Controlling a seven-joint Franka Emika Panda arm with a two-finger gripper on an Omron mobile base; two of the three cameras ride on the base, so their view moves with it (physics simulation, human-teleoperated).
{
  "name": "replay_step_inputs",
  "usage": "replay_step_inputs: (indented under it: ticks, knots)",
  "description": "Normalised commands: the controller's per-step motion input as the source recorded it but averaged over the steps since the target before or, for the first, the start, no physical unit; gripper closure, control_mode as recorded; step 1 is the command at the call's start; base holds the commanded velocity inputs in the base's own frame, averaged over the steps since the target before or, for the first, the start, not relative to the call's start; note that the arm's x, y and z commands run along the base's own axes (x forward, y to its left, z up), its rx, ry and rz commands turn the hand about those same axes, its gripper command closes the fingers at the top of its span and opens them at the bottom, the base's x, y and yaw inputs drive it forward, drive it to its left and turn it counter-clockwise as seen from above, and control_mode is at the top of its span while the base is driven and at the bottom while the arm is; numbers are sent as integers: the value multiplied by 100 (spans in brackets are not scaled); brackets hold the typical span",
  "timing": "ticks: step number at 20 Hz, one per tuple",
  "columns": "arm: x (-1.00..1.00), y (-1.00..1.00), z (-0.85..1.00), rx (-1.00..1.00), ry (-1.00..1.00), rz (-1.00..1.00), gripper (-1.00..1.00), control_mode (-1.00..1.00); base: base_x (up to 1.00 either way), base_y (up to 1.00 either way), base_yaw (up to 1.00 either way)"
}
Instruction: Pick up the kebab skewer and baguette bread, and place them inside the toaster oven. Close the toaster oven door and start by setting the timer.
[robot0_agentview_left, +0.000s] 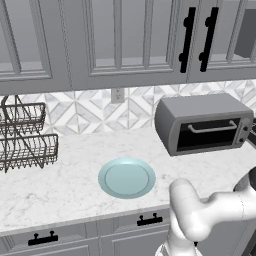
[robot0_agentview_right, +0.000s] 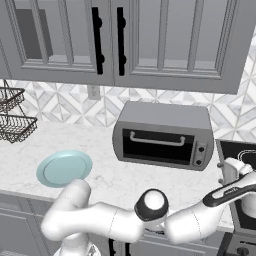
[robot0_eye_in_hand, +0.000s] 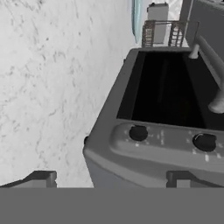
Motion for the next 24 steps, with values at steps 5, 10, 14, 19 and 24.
replay_step_inputs:
  ticks: [5,10,14,19,24]
  knots:
    - [6,39,2,7,9,-12,-100,-100,0,0,0]
    - [6,36,3,11,11,-11,-100,-100,0,0,0]
    - [0,0,0,24,10,-10,-100,-100,0,0,0]
    - [2,0,0,25,10,-14,-100,-100,0,0,0]
    - [0,1,0,29,12,-14,-100,-100,0,0,0]
